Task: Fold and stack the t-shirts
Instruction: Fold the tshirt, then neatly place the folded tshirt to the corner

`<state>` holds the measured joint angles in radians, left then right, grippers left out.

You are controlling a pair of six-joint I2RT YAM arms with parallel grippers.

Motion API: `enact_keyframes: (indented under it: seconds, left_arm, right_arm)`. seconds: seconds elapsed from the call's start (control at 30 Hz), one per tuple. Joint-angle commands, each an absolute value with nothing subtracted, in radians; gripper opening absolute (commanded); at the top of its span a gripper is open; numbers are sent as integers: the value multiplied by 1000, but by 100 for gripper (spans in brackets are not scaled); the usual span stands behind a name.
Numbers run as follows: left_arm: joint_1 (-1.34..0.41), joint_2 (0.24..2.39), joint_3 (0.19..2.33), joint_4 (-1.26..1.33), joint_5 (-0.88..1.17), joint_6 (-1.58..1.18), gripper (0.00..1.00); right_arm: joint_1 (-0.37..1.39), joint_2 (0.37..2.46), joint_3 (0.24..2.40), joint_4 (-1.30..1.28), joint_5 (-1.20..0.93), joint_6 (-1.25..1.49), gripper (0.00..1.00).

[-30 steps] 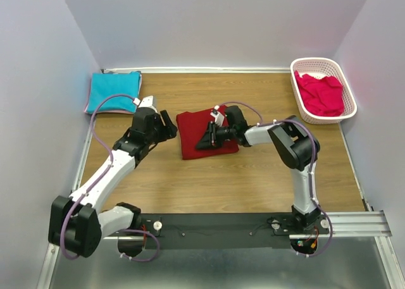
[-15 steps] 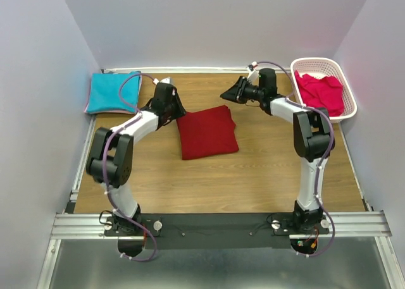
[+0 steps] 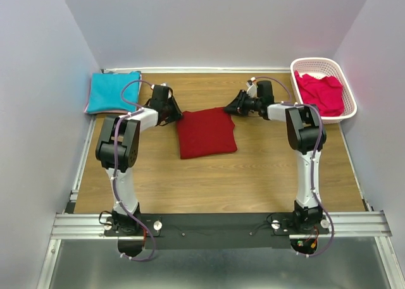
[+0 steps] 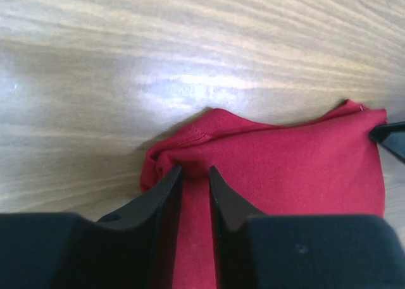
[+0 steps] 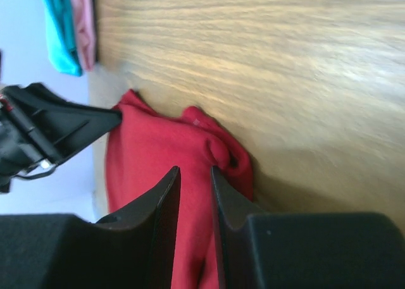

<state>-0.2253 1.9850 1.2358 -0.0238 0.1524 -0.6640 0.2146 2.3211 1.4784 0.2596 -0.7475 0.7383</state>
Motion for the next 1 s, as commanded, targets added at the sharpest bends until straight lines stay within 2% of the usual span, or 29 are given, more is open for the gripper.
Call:
enact_keyframes:
  seconds: [0.0,0.07,0.17,0.23,0.37,0.5,0.7,0.83,0.97]
  left_arm:
    - [-212,1860,1171,-97,184,-678,40]
    - [-212,1792,1158,-116,164,-675,53]
    - [-210,1660,1146,-179,88,-641,66]
    - [-204,1573,1132,-224,52,-611,70]
    - [-198,1416,1052,-253,-59,-584,82]
    - [-187,1273,953,-279,-185,-581,84]
    - [-181,1062,781,-282,-325,-612,87]
    - [-179,983,695,-270,-357,-626,88]
    - [-178,1000,712,-268,-362,-626,88]
  right_arm:
    - [218,2185,1460,90,-617,585,33]
    - [238,2125,1463,31,-560,502,35]
    - [299,2022,1448,-80,-474,399,46]
    - [371,1961,1431,-158,-419,321,60]
    - [543,1898,1408,-299,-196,171,69]
    - [749,1881,1367,-383,-71,100,72]
    - [961,1934,1391,-437,119,63,75]
    - [1026,2009,1456,-460,187,46,75]
    - [1066,2083,1502,-462,256,8,74]
